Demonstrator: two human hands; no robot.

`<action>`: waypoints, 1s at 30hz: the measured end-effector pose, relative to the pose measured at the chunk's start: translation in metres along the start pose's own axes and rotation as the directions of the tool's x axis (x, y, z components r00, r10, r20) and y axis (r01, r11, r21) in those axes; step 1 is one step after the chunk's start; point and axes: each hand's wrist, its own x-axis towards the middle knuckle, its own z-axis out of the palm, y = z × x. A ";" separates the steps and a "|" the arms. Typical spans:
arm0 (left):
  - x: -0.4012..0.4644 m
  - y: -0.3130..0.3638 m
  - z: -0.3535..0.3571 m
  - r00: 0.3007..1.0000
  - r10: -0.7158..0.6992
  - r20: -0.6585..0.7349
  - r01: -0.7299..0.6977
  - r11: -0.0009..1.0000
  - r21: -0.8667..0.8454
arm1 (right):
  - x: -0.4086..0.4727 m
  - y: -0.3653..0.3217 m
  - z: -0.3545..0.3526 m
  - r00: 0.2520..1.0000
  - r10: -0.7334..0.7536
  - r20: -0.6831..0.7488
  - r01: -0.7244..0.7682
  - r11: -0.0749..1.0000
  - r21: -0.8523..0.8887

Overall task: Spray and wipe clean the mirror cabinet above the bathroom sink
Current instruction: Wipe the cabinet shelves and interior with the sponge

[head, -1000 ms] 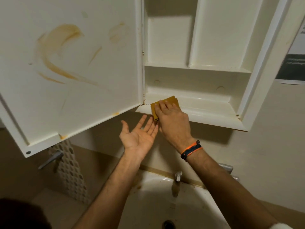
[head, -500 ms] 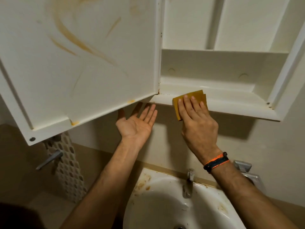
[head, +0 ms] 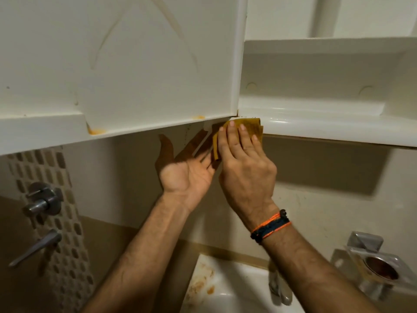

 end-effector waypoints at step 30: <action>0.017 0.011 -0.029 0.973 0.022 0.230 -0.037 0.997 0.061 | 0.002 -0.020 0.014 0.990 0.066 -0.127 -0.076 0.994 -0.073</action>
